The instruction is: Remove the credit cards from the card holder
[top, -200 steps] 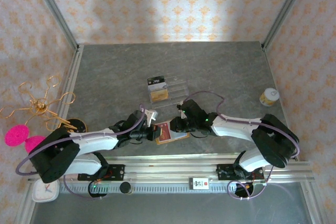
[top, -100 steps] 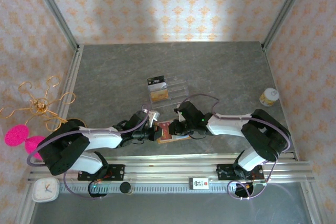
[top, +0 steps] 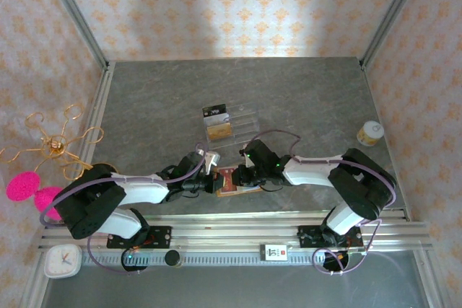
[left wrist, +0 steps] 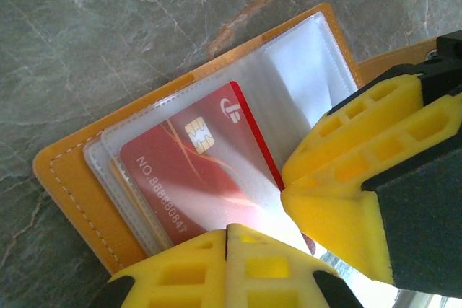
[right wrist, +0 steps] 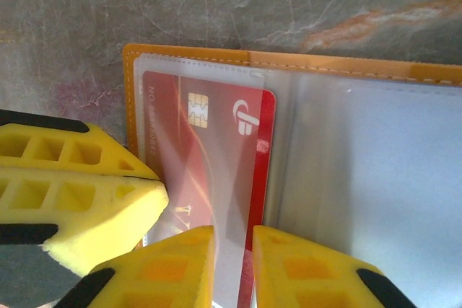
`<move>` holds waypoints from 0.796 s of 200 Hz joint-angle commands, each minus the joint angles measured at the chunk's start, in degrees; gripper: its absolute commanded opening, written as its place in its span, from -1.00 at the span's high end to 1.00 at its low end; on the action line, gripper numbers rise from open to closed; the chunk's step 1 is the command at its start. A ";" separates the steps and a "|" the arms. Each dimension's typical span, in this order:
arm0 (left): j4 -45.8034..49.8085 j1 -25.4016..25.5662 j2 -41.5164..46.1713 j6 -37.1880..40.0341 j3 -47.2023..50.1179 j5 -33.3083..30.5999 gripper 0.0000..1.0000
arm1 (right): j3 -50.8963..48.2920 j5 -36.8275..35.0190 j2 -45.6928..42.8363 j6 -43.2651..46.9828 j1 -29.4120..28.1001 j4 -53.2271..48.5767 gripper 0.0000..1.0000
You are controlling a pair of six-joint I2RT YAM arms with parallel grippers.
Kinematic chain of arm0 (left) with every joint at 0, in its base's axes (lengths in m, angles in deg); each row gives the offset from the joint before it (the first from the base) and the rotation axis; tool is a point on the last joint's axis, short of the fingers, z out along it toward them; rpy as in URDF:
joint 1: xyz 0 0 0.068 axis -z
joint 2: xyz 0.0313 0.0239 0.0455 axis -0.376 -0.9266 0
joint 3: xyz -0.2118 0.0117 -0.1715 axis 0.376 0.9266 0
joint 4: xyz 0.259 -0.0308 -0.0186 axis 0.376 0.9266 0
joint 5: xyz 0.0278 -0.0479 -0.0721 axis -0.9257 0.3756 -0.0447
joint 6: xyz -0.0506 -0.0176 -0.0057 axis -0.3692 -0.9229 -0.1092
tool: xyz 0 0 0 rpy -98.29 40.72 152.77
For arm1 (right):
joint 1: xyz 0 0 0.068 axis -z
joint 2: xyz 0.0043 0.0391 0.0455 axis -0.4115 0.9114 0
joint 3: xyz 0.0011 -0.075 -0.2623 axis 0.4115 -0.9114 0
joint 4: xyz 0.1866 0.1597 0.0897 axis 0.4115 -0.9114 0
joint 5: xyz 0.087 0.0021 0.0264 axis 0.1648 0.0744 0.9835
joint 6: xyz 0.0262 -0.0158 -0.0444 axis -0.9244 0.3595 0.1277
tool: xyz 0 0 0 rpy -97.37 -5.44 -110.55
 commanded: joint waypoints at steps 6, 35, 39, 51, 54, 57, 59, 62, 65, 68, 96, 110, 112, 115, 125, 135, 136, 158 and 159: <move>3.65 0.16 -2.37 0.52 1.75 -0.34 1.00 | -0.26 -1.66 -0.63 -0.25 -0.07 -0.61 0.59; 3.54 0.06 -2.16 0.39 2.08 -0.41 1.00 | -0.62 -2.86 -0.99 -0.69 0.10 -1.31 0.59; 3.44 0.02 -2.22 0.41 2.14 -0.41 1.00 | -0.80 -2.91 -1.20 -0.77 0.11 -1.31 0.59; 3.35 -0.03 -2.13 0.32 2.34 -0.30 1.00 | -1.23 -3.15 -1.82 -0.95 0.28 -1.35 0.59; 3.34 -0.03 -2.08 0.32 2.36 -0.30 1.00 | -1.28 -3.16 -1.96 -0.97 0.33 -1.34 0.59; 3.36 -0.03 -2.06 0.31 2.36 -0.38 1.00 | -1.36 -3.16 -2.04 -0.95 0.36 -1.46 0.59; 3.37 -0.03 -2.06 0.32 2.41 -0.33 1.00 | -1.37 -3.16 -2.13 -0.99 0.37 -1.52 0.59; 3.27 -0.03 -2.06 0.25 2.44 -0.27 1.00 | -1.41 -3.18 -2.23 -0.97 0.37 -1.57 0.59; 3.20 -0.07 -2.07 0.28 2.45 -0.27 1.00 | -1.45 -3.21 -2.27 -0.90 0.39 -1.58 0.59; 3.17 -0.03 -2.13 0.31 2.46 -0.31 1.00 | -1.47 -3.19 -2.24 -0.87 0.37 -1.53 0.59; 3.03 -0.07 -2.59 0.34 2.19 -0.04 1.00 | -1.36 -0.22 -0.68 -0.94 0.39 0.10 0.59; 2.89 -0.14 -2.68 0.39 2.19 0.12 1.00 | -1.45 0.07 -0.18 -1.04 0.37 0.64 0.60; 2.94 -0.12 -2.63 0.36 2.19 0.10 1.00 | -1.41 0.17 -0.17 -1.04 0.30 0.76 0.60; 2.87 -0.14 -2.66 0.34 2.25 0.05 1.00 | -1.44 0.24 -0.05 -1.10 0.34 0.80 0.61; 2.79 -0.13 -2.59 0.25 2.36 0.03 1.00 | -1.40 0.65 0.11 -1.04 0.28 1.17 0.68; 2.48 -0.15 -2.67 0.23 2.44 0.12 1.00 | -1.44 1.27 0.30 -1.15 0.16 1.77 0.74; 2.43 -0.14 -2.67 0.19 2.45 0.12 1.00 | -1.49 1.34 0.28 -1.14 0.13 1.86 0.74; 2.20 -0.15 -3.46 0.09 1.87 0.65 1.00 | -1.45 2.08 1.19 -2.15 0.02 3.03 0.91; 2.20 -0.13 -3.46 0.08 1.85 0.65 1.00 | -1.50 2.05 1.21 -2.12 0.02 3.06 0.92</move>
